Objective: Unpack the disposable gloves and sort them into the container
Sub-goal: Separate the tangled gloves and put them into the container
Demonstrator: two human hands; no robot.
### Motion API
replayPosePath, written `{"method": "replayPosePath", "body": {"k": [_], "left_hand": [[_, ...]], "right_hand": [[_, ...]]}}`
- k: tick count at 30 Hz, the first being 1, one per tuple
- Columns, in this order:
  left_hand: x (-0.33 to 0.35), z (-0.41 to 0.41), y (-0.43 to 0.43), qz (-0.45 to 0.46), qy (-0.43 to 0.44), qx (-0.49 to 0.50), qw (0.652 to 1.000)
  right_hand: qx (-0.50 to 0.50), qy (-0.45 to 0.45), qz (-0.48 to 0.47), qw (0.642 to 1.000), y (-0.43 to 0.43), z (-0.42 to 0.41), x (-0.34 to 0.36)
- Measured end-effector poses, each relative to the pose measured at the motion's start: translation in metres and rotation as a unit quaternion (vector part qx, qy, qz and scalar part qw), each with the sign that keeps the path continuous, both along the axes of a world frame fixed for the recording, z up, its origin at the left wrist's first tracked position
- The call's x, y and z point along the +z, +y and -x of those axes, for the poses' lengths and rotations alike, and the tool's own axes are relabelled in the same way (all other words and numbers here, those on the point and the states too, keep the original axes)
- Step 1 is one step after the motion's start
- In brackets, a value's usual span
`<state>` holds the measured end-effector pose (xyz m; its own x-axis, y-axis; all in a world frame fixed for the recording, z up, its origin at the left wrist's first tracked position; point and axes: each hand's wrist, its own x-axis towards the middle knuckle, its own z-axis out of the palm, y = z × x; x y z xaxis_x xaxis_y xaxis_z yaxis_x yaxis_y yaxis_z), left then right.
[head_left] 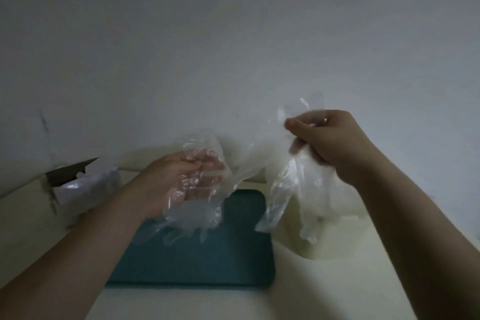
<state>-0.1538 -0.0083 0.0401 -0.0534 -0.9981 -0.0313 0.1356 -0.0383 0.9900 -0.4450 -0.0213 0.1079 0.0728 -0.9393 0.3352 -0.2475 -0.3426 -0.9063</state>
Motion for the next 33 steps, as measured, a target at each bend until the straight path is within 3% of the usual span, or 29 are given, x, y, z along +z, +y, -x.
{"method": "replayPosePath", "body": {"k": [5, 11, 16, 20, 23, 25, 28, 31, 33], "left_hand": [[0.026, 0.037, -0.005, 0.03, 0.02, -0.039, 0.999], [0.048, 0.044, 0.004, 0.049, 0.098, -0.131, 0.985], [0.073, 0.063, 0.002, 0.084, 0.116, -0.202, 0.969], [0.087, 0.099, -0.025, 0.071, 0.097, -0.205, 0.971], [0.079, 0.135, -0.058, 0.023, 0.018, -0.171, 0.985], [0.065, 0.155, -0.08, -0.012, -0.056, -0.132, 0.99], [0.044, 0.174, -0.104, -0.051, -0.124, -0.081, 0.988], [0.028, 0.189, -0.112, -0.081, -0.113, -0.039, 0.99], [0.022, 0.199, -0.111, -0.091, -0.078, -0.022, 0.993]], "right_hand": [[-0.117, 0.186, 0.026, 0.975, -0.019, 0.064, 0.003], [-0.217, 0.437, 0.056, 0.871, -0.063, 0.073, -0.024], [-0.185, 0.558, 0.072, 0.806, -0.083, 0.053, -0.039], [-0.171, 0.595, 0.027, 0.785, -0.093, 0.062, -0.045], [-0.23, 0.525, 0.034, 0.819, -0.088, 0.088, -0.033], [-0.251, 0.528, 0.044, 0.81, -0.076, 0.106, -0.022], [-0.297, 0.409, 0.048, 0.861, -0.061, 0.126, 0.0], [-0.268, 0.305, 0.108, 0.907, -0.05, 0.123, 0.007], [-0.177, 0.291, 0.08, 0.937, -0.038, 0.101, 0.01]]}}
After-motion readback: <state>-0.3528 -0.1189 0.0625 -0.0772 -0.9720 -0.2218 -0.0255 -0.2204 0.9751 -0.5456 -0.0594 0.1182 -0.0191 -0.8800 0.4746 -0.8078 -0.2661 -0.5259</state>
